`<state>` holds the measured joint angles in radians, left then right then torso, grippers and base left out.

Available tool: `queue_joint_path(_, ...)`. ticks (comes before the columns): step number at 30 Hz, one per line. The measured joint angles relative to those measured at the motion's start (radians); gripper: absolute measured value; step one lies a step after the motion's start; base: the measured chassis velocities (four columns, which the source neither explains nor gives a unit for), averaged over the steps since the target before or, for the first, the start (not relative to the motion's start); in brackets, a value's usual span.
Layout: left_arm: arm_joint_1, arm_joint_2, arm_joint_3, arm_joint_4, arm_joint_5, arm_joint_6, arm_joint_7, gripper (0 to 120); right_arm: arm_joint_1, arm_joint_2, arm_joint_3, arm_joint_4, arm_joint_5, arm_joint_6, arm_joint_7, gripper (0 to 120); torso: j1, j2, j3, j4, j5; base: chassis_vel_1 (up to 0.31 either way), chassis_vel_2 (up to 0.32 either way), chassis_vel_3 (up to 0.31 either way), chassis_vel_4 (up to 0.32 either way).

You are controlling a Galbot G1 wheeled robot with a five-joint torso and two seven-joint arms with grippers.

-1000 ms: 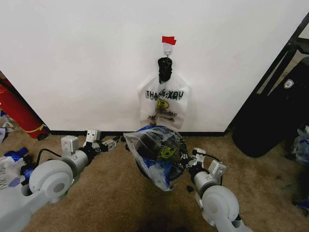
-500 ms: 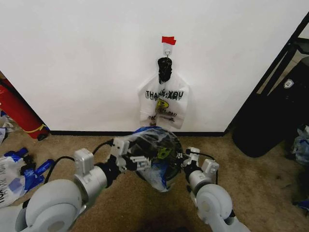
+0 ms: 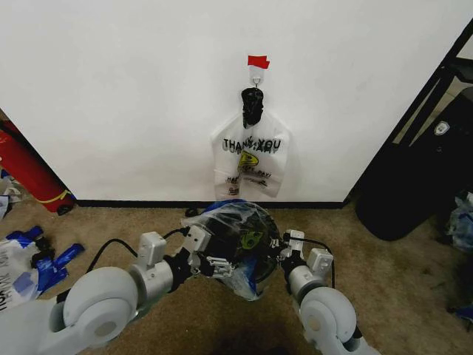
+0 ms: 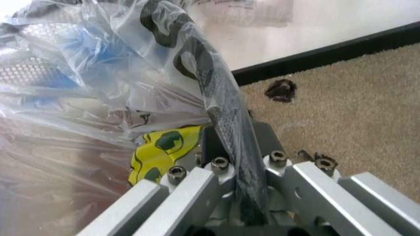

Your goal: Pick up the garbage bag from the wall and place it over the trash bin.

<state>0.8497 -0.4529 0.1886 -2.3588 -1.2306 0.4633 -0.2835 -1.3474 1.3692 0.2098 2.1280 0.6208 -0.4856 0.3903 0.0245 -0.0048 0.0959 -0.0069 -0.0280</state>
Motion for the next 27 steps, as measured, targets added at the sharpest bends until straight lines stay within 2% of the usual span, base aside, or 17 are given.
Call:
queue_joint_path(2, -0.032, -0.011, 0.051, 0.026, 0.0, 0.009, 0.004, 88, -0.002, 0.002, 0.0, 0.001, 0.0, -0.001, 0.001, 0, 0.0, 0.0, 0.0, -0.0001, 0.0, 0.0, 0.0, 0.0, 0.0)
queue_joint_path(4, -0.034, -0.011, 0.059, 0.03, 0.0, 0.009, 0.006, 86, -0.002, 0.002, 0.0, 0.001, 0.0, -0.001, 0.001, 0, 0.0, 0.0, 0.0, -0.0001, 0.0, 0.0, 0.0, 0.0, 0.0)
queue_joint_path(8, -0.039, -0.009, 0.088, 0.043, 0.016, 0.007, 0.019, 66, 0.006, 0.004, 0.0, -0.004, 0.002, -0.003, 0.003, 0, 0.0, 0.0, 0.0, 0.0001, 0.0, 0.0, 0.0, 0.0, 0.0)
queue_joint_path(10, -0.039, -0.008, 0.088, 0.045, 0.018, 0.006, 0.021, 65, 0.008, 0.005, -0.001, -0.004, 0.002, -0.004, 0.003, 0, 0.0, 0.0, 0.0, 0.0, 0.0, 0.0, 0.0, 0.0, 0.0)
queue_joint_path(13, -0.039, -0.003, 0.095, 0.047, 0.024, -0.002, 0.023, 49, 0.016, 0.006, -0.004, -0.01, 0.005, -0.005, 0.005, 0, 0.0, 0.0, 0.0, 0.0, 0.0, 0.0, 0.0, 0.0, 0.0)
queue_joint_path(16, -0.031, -0.002, 0.099, 0.047, 0.034, -0.007, 0.022, 42, 0.019, 0.009, -0.006, -0.013, 0.005, -0.005, 0.005, 0, 0.0, 0.0, 0.0, 0.0, 0.0, 0.0, 0.0, 0.0, 0.0)
queue_joint_path(18, -0.021, -0.001, 0.099, 0.048, 0.041, -0.011, 0.019, 30, 0.023, 0.011, -0.009, -0.016, 0.006, -0.006, 0.006, 0, 0.0, 0.0, 0.0, 0.0001, 0.0, 0.0, 0.0, 0.0, 0.0)
queue_joint_path(20, -0.02, 0.0, 0.098, 0.048, 0.043, -0.011, 0.018, 27, 0.024, 0.011, -0.01, -0.017, 0.007, -0.006, 0.006, 0, 0.0, 0.0, 0.0, 0.0001, -0.0001, 0.0, 0.0, 0.0, 0.0)
queue_joint_path(22, -0.016, 0.006, 0.091, 0.049, 0.047, -0.015, 0.016, 16, 0.028, 0.011, -0.01, -0.018, 0.009, -0.007, 0.009, 0, 0.0, 0.0, 0.0, -0.0001, 0.0, 0.0, 0.0, 0.0, 0.0)
queue_joint_path(24, -0.014, 0.008, 0.087, 0.048, 0.048, -0.016, 0.016, 14, 0.029, 0.011, -0.01, -0.019, 0.009, -0.007, 0.009, 0, 0.0, 0.0, 0.0, 0.0, 0.0, 0.0, 0.0, 0.0, 0.0)
queue_joint_path(27, 0.012, 0.015, 0.052, 0.037, 0.048, -0.03, 0.011, 0, 0.032, 0.013, -0.01, -0.024, 0.015, -0.007, 0.014, 0, 0.0, 0.0, 0.0, 0.0, -0.0001, 0.0, 0.0, 0.0, 0.0)
